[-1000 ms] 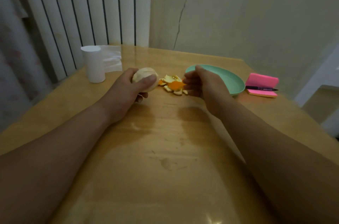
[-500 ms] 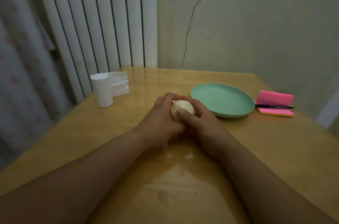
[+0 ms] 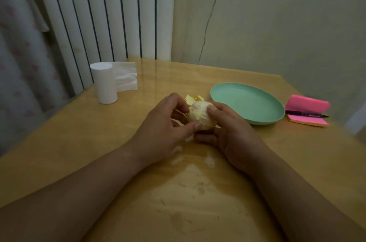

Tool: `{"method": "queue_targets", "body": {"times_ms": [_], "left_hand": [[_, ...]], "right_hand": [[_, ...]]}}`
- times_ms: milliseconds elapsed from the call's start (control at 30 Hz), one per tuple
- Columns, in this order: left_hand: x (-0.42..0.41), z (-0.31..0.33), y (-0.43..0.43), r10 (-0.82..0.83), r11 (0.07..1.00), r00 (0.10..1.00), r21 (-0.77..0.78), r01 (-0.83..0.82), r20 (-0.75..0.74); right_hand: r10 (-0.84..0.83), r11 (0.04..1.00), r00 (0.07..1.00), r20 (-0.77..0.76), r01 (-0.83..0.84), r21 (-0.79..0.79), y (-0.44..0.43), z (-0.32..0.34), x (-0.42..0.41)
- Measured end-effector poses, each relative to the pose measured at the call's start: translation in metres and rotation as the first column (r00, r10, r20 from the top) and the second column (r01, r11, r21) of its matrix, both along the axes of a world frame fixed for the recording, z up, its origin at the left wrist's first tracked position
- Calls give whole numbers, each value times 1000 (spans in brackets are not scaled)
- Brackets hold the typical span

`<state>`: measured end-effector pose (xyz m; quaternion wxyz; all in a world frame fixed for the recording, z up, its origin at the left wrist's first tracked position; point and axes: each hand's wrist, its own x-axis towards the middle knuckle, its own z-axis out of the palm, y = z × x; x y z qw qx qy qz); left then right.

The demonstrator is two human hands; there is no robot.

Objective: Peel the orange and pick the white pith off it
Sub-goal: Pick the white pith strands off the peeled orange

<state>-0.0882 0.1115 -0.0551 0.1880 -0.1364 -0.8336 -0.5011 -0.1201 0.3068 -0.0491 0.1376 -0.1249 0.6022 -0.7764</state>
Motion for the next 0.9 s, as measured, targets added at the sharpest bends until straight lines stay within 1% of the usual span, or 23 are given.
{"method": "queue_targets", "body": {"times_ms": [100, 200, 367, 500, 633, 667, 733, 900], "left_hand": [[0, 1, 0, 8, 998, 995, -68, -15, -97], [2, 2, -2, -6, 993, 992, -121, -9, -123], [1, 4, -6, -39, 944, 983, -328, -22, -180], [-1, 8, -5, -32, 856, 967, -506, -105, -253], [-1, 8, 7, 36, 721, 944, -645, -252, -329], [-1, 8, 9, 45, 703, 940, -658, -270, -338], [-2, 7, 11, 54, 704, 937, -652, -281, -345], [-5, 7, 12, 79, 784, 928, -552, -284, -365]], "right_hand": [[-53, 998, 998, -21, 53, 15, -2, -1, 0], [-128, 989, 989, -76, 133, 59, -5, -2, 2], [-244, 930, 940, -239, 296, 215, -4, 1, 9], [-290, 901, 917, -274, 358, 244, -7, 1, 12], [-326, 881, 912, -248, 389, 270, -9, 0, 9], [-329, 876, 913, -240, 390, 284, -9, -1, 8], [-330, 877, 918, -220, 384, 289, -10, -1, 6], [-296, 905, 942, -160, 330, 269, -8, 1, 1]]}}
